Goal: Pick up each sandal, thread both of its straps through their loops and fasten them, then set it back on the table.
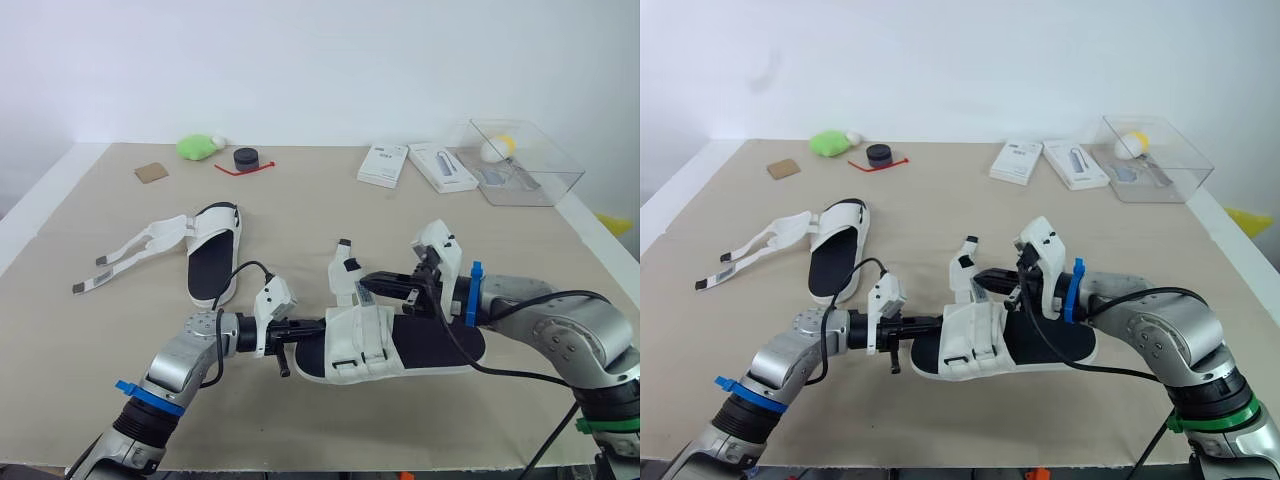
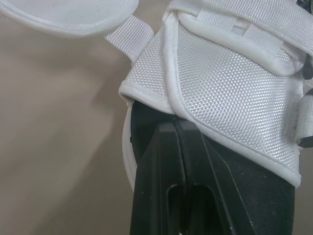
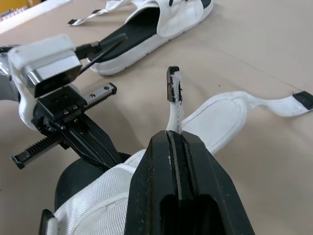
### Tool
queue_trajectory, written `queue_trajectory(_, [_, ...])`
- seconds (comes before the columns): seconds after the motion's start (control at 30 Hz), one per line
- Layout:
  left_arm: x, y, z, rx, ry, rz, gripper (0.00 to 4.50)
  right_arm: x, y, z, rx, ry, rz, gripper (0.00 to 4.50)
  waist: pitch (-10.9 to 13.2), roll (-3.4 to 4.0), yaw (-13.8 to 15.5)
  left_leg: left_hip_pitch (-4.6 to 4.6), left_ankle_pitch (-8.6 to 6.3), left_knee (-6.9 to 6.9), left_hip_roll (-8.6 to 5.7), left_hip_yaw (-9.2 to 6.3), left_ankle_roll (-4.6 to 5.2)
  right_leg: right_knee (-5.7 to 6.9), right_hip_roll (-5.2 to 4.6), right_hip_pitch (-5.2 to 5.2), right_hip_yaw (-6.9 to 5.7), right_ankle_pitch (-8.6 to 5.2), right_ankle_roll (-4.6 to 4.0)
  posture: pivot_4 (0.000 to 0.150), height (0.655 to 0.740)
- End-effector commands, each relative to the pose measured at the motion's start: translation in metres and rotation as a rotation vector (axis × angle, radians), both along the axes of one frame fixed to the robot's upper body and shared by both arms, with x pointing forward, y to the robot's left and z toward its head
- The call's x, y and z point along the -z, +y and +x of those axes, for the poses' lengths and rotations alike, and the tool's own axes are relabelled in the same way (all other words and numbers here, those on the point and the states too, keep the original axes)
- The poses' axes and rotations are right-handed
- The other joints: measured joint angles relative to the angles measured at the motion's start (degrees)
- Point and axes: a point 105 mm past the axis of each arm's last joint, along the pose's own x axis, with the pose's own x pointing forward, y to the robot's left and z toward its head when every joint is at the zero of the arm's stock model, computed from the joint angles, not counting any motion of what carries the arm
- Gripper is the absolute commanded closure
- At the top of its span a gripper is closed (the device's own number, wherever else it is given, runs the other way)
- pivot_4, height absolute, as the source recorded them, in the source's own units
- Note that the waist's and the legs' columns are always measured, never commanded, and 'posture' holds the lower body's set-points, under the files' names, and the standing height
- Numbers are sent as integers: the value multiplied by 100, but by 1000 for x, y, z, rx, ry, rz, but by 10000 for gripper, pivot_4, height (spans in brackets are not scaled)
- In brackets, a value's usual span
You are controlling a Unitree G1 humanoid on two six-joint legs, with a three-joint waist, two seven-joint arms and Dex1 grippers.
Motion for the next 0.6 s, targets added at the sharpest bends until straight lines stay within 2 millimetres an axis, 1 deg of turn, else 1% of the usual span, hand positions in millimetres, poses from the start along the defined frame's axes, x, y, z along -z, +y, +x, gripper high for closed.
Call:
queue_trajectory(0.03, [23, 6, -5, -23, 75, 67, 45000, -10, -5, 4, 26, -49, 0, 44772, 0, 0, 0, 0, 0, 0, 0, 0, 0, 0, 0, 0, 0, 0, 0, 1500, 7400])
queue_trajectory(0.27, [23, 7, -6, -26, 76, 68, 45000, -4, -8, 8, 54, -37, -16, 44772, 0, -3, -2, 1, 0, -2, 0, 0, 0, 0, 0, 0, 0, 0, 1, 1500, 7400])
queue_trajectory(0.6, [24, 7, -7, -28, 78, 67, 45000, 13, -20, 14, 120, -9, -70, 44772, -4, -7, -3, 1, 0, -4, 0, 0, -1, -1, 0, -1, 0, -1, 2, 1500, 7400])
